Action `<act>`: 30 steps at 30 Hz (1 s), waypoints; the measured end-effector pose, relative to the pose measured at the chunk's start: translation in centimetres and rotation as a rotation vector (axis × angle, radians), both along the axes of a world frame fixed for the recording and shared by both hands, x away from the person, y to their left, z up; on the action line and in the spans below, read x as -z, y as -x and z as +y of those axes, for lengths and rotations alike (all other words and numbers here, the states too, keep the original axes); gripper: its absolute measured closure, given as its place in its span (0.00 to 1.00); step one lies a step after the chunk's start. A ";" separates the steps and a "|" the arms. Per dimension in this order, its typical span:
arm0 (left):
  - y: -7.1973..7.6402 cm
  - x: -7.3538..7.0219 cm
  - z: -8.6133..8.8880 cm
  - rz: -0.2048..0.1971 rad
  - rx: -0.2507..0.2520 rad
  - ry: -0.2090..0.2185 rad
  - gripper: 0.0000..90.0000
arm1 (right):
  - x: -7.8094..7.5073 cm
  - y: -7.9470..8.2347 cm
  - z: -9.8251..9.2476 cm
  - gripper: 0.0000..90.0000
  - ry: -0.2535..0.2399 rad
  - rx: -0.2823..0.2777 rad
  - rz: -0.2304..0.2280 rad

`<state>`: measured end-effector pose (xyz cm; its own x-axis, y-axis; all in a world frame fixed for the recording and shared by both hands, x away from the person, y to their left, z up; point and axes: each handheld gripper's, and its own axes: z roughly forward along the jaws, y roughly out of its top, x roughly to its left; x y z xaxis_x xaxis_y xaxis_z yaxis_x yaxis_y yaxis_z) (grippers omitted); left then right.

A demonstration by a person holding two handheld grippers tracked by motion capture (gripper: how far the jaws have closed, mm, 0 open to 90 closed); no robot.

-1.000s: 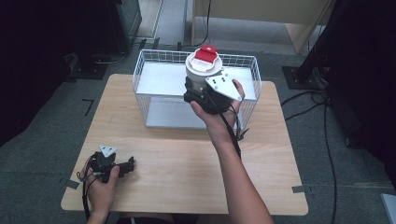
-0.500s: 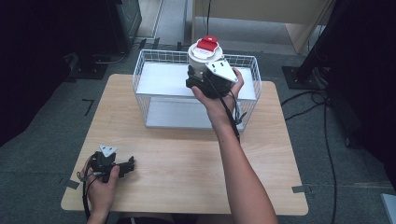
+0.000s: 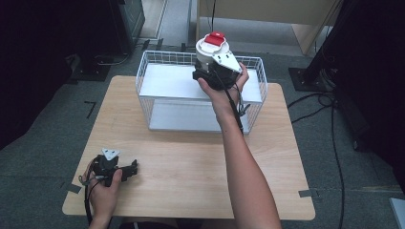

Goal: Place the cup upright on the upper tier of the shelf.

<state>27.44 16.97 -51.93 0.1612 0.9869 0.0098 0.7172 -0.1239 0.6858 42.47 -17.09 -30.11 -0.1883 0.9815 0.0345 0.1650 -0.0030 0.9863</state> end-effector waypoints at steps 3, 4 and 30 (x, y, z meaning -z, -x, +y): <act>0.0 0.0 0.0 0.001 0.000 0.000 0.00 | 0.3 -0.3 0.1 0.11 0.000 0.001 0.006; 0.0 0.0 0.0 0.001 0.000 0.000 0.00 | 0.3 -0.3 0.1 0.11 0.000 0.001 0.006; 0.0 0.0 0.0 0.000 0.001 -0.001 0.00 | 0.3 0.0 -0.7 0.00 -0.024 -0.035 0.051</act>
<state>27.45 16.97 -51.93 0.1622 0.9867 0.0105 0.7173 -0.1251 0.6855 42.47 -17.81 -30.42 -0.2203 0.9730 0.0683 0.2153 -0.0198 0.9764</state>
